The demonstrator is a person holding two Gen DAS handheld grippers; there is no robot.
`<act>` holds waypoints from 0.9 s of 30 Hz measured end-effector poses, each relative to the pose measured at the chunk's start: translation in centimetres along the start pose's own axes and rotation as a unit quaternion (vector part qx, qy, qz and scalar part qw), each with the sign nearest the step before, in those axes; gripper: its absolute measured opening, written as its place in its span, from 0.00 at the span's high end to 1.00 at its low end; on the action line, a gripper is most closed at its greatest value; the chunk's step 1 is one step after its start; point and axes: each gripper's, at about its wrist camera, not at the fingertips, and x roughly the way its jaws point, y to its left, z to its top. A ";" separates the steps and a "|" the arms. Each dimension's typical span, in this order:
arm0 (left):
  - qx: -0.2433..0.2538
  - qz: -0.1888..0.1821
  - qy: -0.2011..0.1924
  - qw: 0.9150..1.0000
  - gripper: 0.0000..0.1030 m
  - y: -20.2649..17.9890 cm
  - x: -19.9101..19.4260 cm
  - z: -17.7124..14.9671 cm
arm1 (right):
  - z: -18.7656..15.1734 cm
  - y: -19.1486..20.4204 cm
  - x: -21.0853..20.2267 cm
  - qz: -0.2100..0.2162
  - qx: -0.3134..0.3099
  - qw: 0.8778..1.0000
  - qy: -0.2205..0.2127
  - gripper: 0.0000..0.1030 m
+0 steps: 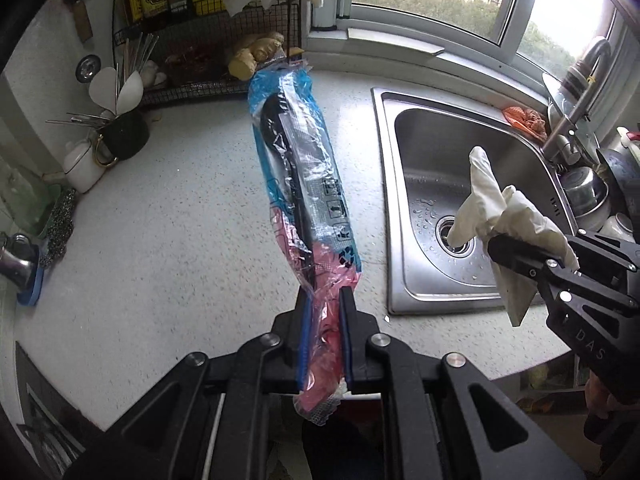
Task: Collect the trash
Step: 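Grasp the crumpled white plastic bag with the right gripper and lift it, then carry the wrapped package and white plastic bag down over the red bin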
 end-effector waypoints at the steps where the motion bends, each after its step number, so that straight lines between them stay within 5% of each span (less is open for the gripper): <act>1: -0.001 0.002 -0.002 1.000 0.89 -0.6 -0.5 -0.8 | -0.8 -0.1 -0.8 0.003 -0.002 1.000 -0.003 0.92; 13: -0.020 0.034 -0.025 0.999 0.89 -6.5 -7.3 -9.9 | -8.6 -0.2 -7.6 0.036 -0.017 0.999 -0.022 0.91; 27: -0.035 0.044 0.004 0.998 0.89 -7.0 -9.4 -15.5 | -12.3 2.0 -9.3 0.053 -0.026 0.998 -0.015 0.91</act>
